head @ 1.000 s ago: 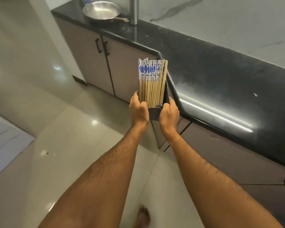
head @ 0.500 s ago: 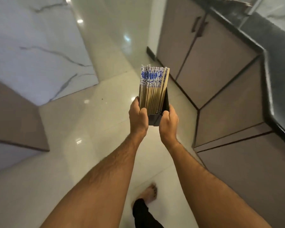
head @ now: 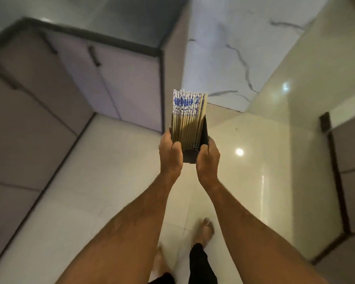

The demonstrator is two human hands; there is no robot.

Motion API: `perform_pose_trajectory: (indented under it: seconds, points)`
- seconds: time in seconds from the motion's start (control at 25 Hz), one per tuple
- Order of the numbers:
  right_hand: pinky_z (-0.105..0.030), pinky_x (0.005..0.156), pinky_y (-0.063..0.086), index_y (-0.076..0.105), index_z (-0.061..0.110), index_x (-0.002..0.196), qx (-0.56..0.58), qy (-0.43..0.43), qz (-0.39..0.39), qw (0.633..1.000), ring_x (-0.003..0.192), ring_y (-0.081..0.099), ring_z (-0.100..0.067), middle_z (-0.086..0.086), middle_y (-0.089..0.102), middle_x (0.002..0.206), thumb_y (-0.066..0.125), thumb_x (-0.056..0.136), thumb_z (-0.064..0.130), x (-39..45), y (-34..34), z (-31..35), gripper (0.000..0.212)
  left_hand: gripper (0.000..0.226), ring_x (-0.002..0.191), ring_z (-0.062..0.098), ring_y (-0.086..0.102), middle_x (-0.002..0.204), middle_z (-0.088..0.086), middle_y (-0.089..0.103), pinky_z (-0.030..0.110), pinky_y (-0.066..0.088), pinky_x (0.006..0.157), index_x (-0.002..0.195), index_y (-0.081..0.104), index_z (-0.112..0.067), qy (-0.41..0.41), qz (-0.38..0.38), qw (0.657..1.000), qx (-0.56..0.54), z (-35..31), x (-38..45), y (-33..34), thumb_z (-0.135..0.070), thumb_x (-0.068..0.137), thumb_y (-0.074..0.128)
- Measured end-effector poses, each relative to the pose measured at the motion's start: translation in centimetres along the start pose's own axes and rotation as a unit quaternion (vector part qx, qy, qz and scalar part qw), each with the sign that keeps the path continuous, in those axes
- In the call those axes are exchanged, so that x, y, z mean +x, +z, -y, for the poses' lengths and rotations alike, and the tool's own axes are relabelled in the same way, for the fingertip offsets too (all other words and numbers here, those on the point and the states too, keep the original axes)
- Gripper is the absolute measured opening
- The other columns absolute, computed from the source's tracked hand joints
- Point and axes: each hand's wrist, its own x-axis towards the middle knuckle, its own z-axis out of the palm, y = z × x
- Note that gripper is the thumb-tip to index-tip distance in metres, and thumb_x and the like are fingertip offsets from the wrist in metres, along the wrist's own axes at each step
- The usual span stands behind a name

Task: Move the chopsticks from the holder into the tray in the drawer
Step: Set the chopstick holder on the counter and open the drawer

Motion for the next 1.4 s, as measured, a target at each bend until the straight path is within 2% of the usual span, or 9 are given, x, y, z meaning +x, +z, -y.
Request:
perform_pose_trajectory:
  seconds: [0.08,0.16,0.28,0.6,0.8,0.92,1.16,1.28,1.4]
  points:
    - [-0.045,0.081,0.062,0.063,0.021,0.112,-0.01,-0.015,0.075,0.997,0.096,0.065,-0.021,-0.004,0.068,0.103,0.034,0.089,0.015,-2.8,7.1,1.2,0.037,0.051,0.107,0.025,0.062,0.115,0.012,0.063,0.036,0.063,0.081,0.126,0.059,-0.013,0.0,-0.074,0.997,-0.013,-0.3,0.9,-7.9,-0.016,0.079,0.04]
    - [-0.041,0.082,0.061,0.064,0.019,0.111,-0.024,-0.031,0.142,0.989,0.096,0.065,-0.025,-0.005,0.068,0.102,0.034,0.086,0.013,-6.1,14.1,2.5,0.039,0.051,0.106,0.025,0.063,0.115,0.012,0.063,0.036,0.063,0.081,0.125,0.059,-0.012,0.002,-0.149,0.989,-0.023,-0.5,1.2,-15.8,-0.017,0.078,0.04]
    - [-0.018,0.068,0.056,0.063,0.02,0.112,-0.011,-0.056,0.237,0.97,0.095,0.065,-0.017,0.003,0.067,0.099,0.034,0.086,0.014,-11.4,23.1,4.3,0.039,0.051,0.107,0.027,0.062,0.116,0.013,0.063,0.048,0.061,0.085,0.124,0.059,-0.01,-0.005,-0.24,0.97,-0.029,-0.9,0.9,-26.4,-0.015,0.078,0.039]
    - [-0.032,0.08,0.063,0.059,0.012,0.127,0.005,-0.071,0.458,0.886,0.107,0.065,-0.018,-0.006,0.067,0.118,0.036,0.091,0.019,-28.0,42.8,9.8,0.044,0.05,0.108,0.022,0.063,0.117,0.009,0.065,0.041,0.062,0.085,0.125,0.058,-0.009,0.013,-0.441,0.897,-0.032,-4.0,-4.0,-51.4,-0.019,0.081,0.037]
    - [-0.026,0.069,0.061,0.063,0.011,0.119,0.007,-0.096,0.559,0.824,0.096,0.069,-0.014,-0.005,0.07,0.106,0.038,0.091,0.019,-38.4,52.2,13.8,0.038,0.038,0.1,0.016,0.065,0.104,0.007,0.069,0.037,0.061,0.077,0.111,0.064,-0.011,0.043,-0.551,0.833,-0.022,-6.4,-8.0,-64.6,-0.018,0.081,0.042]
    - [-0.033,0.076,0.062,0.064,0.013,0.115,0.011,-0.103,0.598,0.794,0.097,0.07,-0.014,-0.003,0.072,0.105,0.038,0.092,0.014,-43.4,57.3,15.9,0.035,0.035,0.099,0.012,0.068,0.102,0.002,0.072,0.039,0.061,0.082,0.109,0.068,-0.013,0.056,-0.583,0.81,-0.013,-7.8,-9.3,-71.6,-0.016,0.084,0.044]
    - [-0.022,0.069,0.058,0.065,0.014,0.108,-0.014,-0.125,0.637,0.76,0.088,0.069,-0.005,0.001,0.072,0.099,0.037,0.089,0.014,-51.6,68.2,18.5,0.034,0.038,0.103,0.013,0.069,0.103,0.001,0.073,0.041,0.061,0.085,0.11,0.069,-0.015,0.053,-0.615,0.787,-0.02,-8.0,-9.8,-84.8,-0.01,0.083,0.043]
    - [-0.014,0.059,0.05,0.064,0.01,0.107,-0.035,-0.138,0.644,0.752,0.075,0.063,0.002,0.001,0.069,0.093,0.037,0.092,0.009,-54.6,72.5,18.0,0.03,0.038,0.1,0.01,0.068,0.101,-0.001,0.073,0.035,0.061,0.083,0.109,0.068,-0.014,0.045,-0.624,0.779,-0.026,-7.3,-9.9,-89.7,-0.011,0.081,0.043]
    - [-0.027,0.069,0.052,0.059,0.007,0.122,-0.063,-0.13,0.657,0.74,0.083,0.059,-0.007,-0.01,0.068,0.104,0.037,0.096,0.01,-57.0,75.9,17.2,0.035,0.038,0.099,0.009,0.066,0.102,-0.001,0.071,0.03,0.06,0.08,0.108,0.067,-0.019,0.028,-0.619,0.784,-0.038,-6.0,-10.4,-93.7,-0.011,0.079,0.043]
